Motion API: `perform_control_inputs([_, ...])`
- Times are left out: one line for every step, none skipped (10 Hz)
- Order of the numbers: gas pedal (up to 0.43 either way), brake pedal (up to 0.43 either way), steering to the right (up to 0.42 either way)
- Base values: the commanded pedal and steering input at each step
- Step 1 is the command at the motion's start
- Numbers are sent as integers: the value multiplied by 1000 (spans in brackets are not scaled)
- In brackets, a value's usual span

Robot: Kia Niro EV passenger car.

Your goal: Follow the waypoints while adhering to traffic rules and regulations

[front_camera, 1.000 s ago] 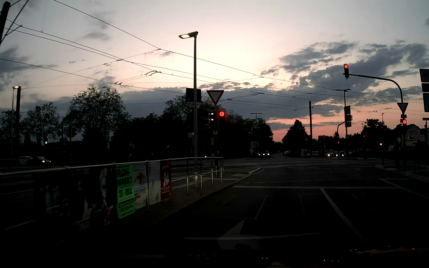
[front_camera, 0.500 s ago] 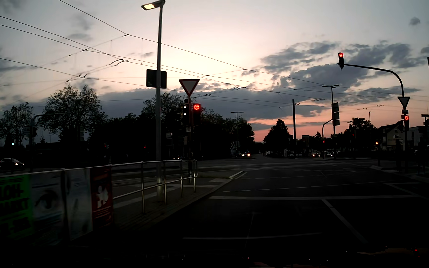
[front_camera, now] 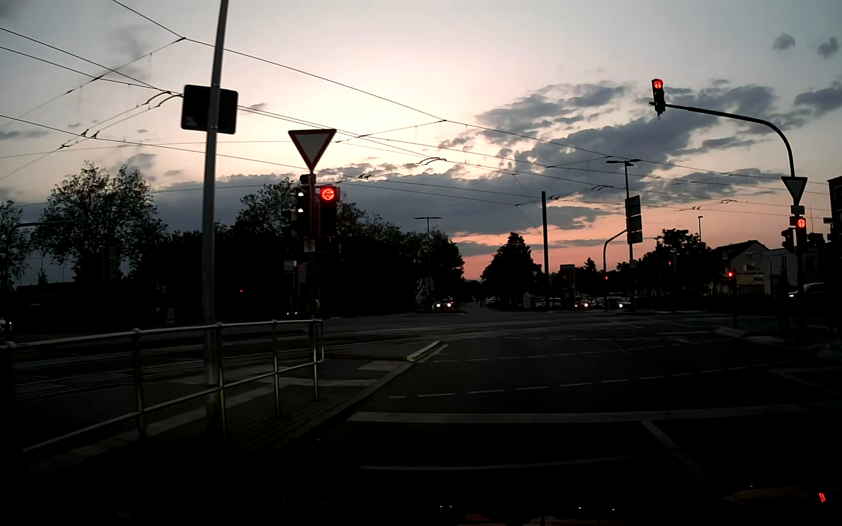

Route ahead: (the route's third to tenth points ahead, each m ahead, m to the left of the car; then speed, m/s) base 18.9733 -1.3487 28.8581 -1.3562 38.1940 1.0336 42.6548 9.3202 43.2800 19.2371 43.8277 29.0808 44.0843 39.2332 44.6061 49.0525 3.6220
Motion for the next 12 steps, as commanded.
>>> perform_control_inputs([0,238,134])
perform_control_inputs([0,244,132])
perform_control_inputs([0,244,128])
perform_control_inputs([0,244,124])
perform_control_inputs([0,250,118])
perform_control_inputs([0,250,112])
perform_control_inputs([0,244,105])
perform_control_inputs([0,250,97])
perform_control_inputs([0,244,84])
perform_control_inputs([0,238,73])
perform_control_inputs([0,244,59])
perform_control_inputs([0,244,47])
